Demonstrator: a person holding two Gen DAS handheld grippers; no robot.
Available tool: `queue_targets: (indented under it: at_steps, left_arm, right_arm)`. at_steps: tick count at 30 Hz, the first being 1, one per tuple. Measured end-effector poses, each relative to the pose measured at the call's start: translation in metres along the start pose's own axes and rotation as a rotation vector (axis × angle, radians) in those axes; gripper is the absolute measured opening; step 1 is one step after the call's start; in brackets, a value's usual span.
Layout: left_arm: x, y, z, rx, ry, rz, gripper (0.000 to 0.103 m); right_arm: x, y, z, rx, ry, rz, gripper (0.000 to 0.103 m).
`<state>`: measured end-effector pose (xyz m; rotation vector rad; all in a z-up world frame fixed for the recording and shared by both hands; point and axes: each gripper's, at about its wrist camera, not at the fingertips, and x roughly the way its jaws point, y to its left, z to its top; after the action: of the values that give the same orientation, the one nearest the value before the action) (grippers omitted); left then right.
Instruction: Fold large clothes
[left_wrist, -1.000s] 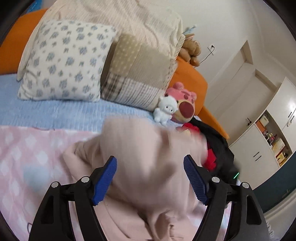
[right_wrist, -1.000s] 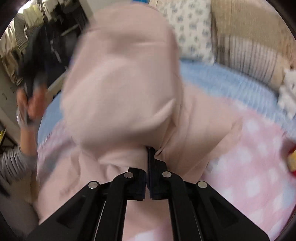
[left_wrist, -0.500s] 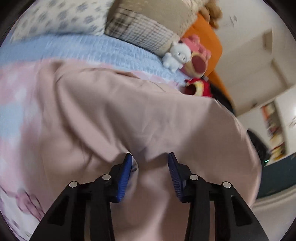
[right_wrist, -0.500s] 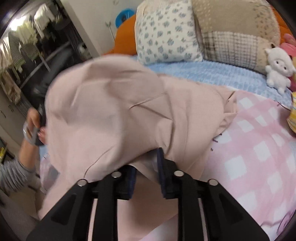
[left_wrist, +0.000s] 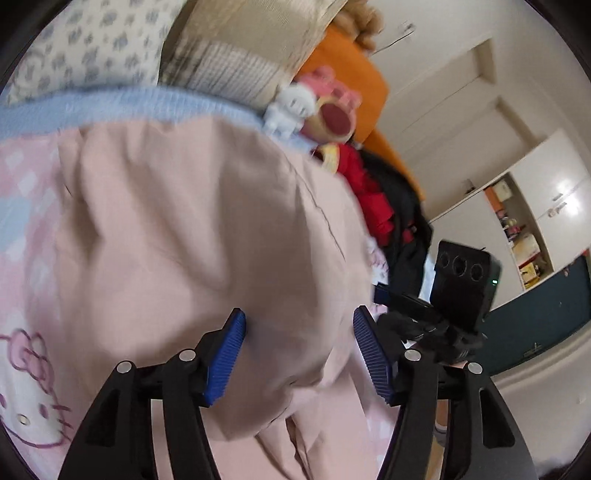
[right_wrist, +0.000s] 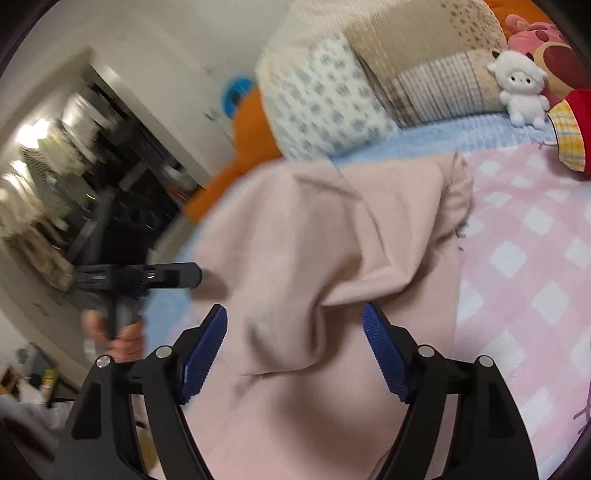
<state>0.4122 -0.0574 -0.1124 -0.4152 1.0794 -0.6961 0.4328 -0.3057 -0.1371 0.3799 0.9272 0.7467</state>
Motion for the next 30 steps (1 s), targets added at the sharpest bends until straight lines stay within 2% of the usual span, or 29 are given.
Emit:
queue_targets:
  at_steps: [1, 2, 3, 4, 5, 6, 7, 8, 9, 11, 13, 17, 19, 20, 21, 22, 23, 24, 26, 28, 30]
  left_arm:
    - [0.009, 0.002, 0.001, -0.01, 0.015, 0.018, 0.056]
    - [0.019, 0.006, 0.002, -0.04, 0.029, 0.054, 0.039]
    - [0.023, 0.012, 0.003, -0.08, 0.034, 0.061, 0.029]
    - [0.023, 0.016, 0.002, -0.125, 0.024, 0.024, 0.017]
    - [0.015, 0.02, 0.001, -0.181, -0.01, -0.079, 0.012]
    - [0.005, 0.019, 0.0, -0.21, -0.046, -0.155, 0.012]
    - [-0.011, 0.012, -0.004, -0.205, -0.107, -0.24, 0.012]
    - [-0.021, 0.008, -0.007, -0.193, -0.142, -0.28, 0.012]
    - [-0.031, 0.004, -0.013, -0.186, -0.171, -0.313, 0.012]
    - [-0.038, 0.002, -0.029, -0.181, -0.196, -0.325, 0.012]
    - [-0.028, 0.012, -0.049, -0.203, -0.178, -0.298, 0.012]
    - [0.029, 0.066, -0.099, -0.378, -0.041, -0.241, 0.012]
    - [0.045, 0.078, -0.11, -0.409, -0.002, -0.217, 0.012]
    - [0.044, 0.077, -0.112, -0.403, 0.005, -0.214, 0.012]
    - [0.039, 0.071, -0.111, -0.379, 0.003, -0.199, 0.013]
    - [0.025, 0.058, -0.107, -0.325, -0.015, -0.154, 0.021]
    - [0.013, 0.048, -0.102, -0.286, -0.035, -0.125, 0.036]
    - [-0.006, 0.032, -0.096, -0.233, -0.072, -0.094, 0.045]
    - [-0.043, 0.004, -0.084, -0.138, -0.148, -0.078, 0.053]
    - [-0.078, -0.024, -0.064, -0.068, -0.23, -0.079, 0.054]
    - [-0.095, -0.046, -0.034, -0.008, -0.283, -0.089, 0.057]
  right_arm:
    - [0.012, 0.0, 0.001, -0.012, 0.025, -0.022, 0.038]
    - [0.023, 0.001, 0.004, -0.008, 0.048, -0.018, 0.029]
    - [0.028, 0.004, 0.008, -0.001, 0.051, -0.014, 0.02]
    - [0.027, 0.007, 0.012, 0.004, 0.031, -0.01, 0.015]
    - [0.017, 0.016, 0.019, -0.003, -0.009, 0.008, 0.014]
    - [0.004, 0.025, 0.023, -0.018, -0.054, 0.031, 0.014]
    - [-0.006, 0.032, 0.025, -0.031, -0.084, 0.049, 0.014]
    - [-0.022, 0.043, 0.028, -0.057, -0.124, 0.065, 0.014]
    - [-0.03, 0.046, 0.028, -0.07, -0.137, 0.067, 0.014]
    - [-0.037, 0.048, 0.025, -0.064, -0.125, 0.087, 0.014]
    - [-0.028, 0.044, 0.012, -0.072, -0.072, 0.049, 0.014]
    - [0.013, 0.021, -0.026, -0.042, 0.068, -0.06, 0.014]
    - [0.044, 0.008, -0.049, -0.059, 0.169, -0.159, 0.021]
    - [0.05, 0.007, -0.054, -0.067, 0.19, -0.173, 0.022]
    - [0.047, 0.008, -0.056, -0.058, 0.185, -0.16, 0.025]
    - [0.042, 0.009, -0.055, -0.049, 0.174, -0.14, 0.032]
    - [0.034, 0.011, -0.052, -0.041, 0.158, -0.116, 0.036]
    - [0.02, 0.016, -0.047, -0.045, 0.125, -0.101, 0.044]
    - [-0.006, 0.027, -0.038, -0.089, 0.05, -0.093, 0.05]
    - [-0.033, 0.034, -0.023, -0.123, -0.031, -0.079, 0.05]
    - [-0.051, 0.031, 0.0, -0.147, -0.133, -0.12, 0.048]
